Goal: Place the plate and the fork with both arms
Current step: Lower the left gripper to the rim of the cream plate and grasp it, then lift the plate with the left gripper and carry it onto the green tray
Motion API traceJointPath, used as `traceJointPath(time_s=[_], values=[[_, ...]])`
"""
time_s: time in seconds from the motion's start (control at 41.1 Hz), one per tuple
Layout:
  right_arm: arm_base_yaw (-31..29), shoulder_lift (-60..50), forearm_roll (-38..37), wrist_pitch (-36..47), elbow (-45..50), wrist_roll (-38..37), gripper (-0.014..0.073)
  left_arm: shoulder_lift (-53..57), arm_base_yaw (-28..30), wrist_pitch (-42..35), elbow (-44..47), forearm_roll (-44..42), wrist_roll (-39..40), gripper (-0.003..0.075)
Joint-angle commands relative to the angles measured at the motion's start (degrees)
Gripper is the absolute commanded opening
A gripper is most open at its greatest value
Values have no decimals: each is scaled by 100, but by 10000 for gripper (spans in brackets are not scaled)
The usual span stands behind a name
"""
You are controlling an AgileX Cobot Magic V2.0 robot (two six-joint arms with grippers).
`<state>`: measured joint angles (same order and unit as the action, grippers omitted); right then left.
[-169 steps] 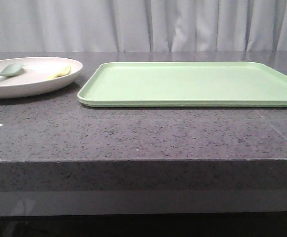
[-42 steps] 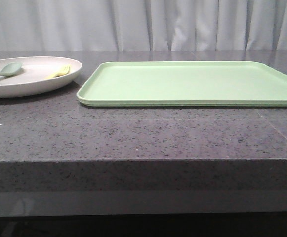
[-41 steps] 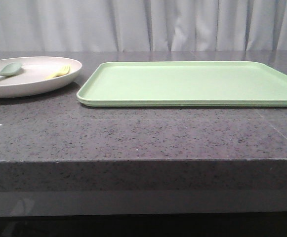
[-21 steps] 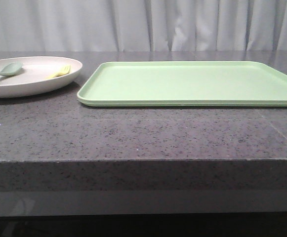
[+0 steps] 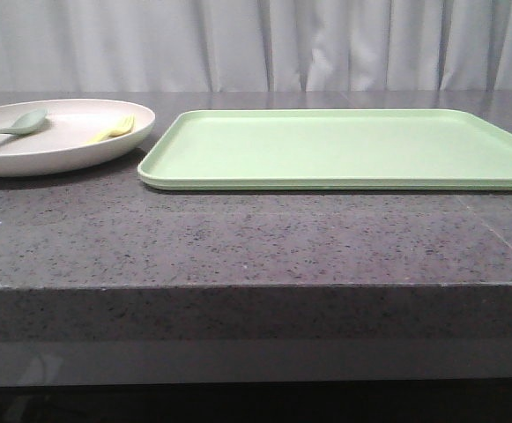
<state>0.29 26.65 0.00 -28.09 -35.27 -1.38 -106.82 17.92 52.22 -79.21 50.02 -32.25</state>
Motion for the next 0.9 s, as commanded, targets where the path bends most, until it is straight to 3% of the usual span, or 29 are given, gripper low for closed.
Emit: traceJointPath(time_s=[0.0, 0.243, 0.389, 0.875], values=[[11, 76, 0, 476, -194, 13, 477, 334, -46, 102, -189, 607, 52, -20], [11, 76, 0, 476, -194, 13, 477, 499, -555, -270, -339, 185, 911, -20], [11, 76, 0, 476, -194, 13, 477, 499, -1174, -464, -714, -523, 1744, -20], [11, 76, 0, 476, -194, 13, 477, 276, -3247, -1509, -1380, -991, 3225, -20]])
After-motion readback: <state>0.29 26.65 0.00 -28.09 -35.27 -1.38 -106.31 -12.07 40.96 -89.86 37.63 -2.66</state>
